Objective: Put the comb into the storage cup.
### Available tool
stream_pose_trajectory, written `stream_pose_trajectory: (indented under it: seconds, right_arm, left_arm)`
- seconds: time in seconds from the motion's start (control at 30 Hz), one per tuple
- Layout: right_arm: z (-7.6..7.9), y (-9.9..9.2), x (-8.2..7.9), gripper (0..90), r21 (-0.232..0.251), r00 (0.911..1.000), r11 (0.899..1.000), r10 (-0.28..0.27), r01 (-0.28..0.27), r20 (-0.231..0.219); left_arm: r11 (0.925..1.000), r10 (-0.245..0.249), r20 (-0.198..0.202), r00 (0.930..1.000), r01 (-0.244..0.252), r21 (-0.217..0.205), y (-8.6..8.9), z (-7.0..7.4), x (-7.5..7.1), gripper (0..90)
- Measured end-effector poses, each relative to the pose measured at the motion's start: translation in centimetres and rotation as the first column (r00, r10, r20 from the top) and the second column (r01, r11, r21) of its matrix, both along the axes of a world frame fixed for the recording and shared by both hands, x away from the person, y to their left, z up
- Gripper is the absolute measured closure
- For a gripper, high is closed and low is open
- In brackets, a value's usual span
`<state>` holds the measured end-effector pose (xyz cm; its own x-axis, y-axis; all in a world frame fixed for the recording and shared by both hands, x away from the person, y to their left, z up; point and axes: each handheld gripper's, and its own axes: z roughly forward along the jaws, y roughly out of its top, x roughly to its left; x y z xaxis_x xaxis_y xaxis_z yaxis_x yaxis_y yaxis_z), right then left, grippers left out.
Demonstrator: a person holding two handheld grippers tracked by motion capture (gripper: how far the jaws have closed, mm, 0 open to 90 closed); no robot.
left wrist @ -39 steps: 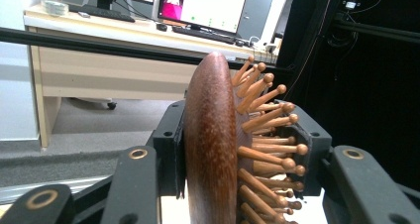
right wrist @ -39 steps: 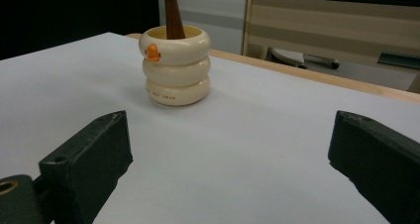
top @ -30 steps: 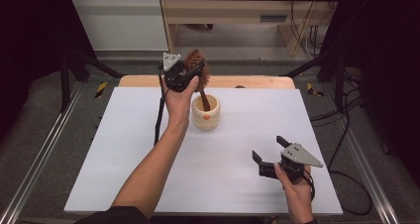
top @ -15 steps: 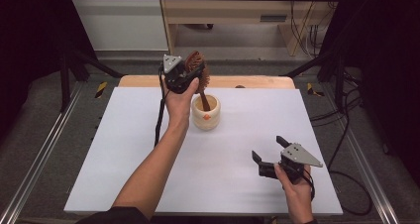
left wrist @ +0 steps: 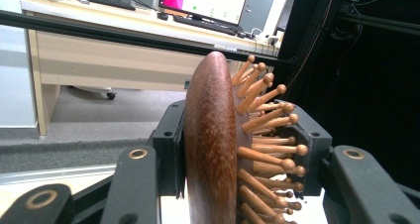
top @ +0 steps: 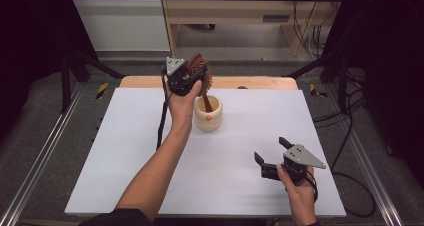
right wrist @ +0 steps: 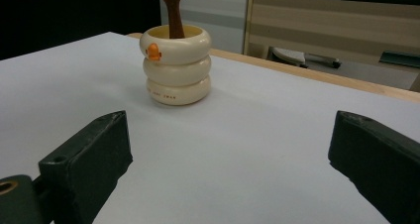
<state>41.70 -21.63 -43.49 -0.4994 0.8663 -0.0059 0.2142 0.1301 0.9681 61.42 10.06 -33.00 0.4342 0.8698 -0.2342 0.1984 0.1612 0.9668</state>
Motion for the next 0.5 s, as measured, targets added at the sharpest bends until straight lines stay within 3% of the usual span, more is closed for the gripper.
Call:
stream_pose_trajectory:
  seconds: [0.5]
  right_arm:
    - [-0.02, 0.02, 0.01, 3.3, -0.001, 1.0000, 1.000, 0.001, -0.001, -0.001]
  left_arm:
    - [1.0000, 0.000, -0.008, 1.0000, 0.000, -0.009, 0.09, -0.33, 0.07, 50.6]
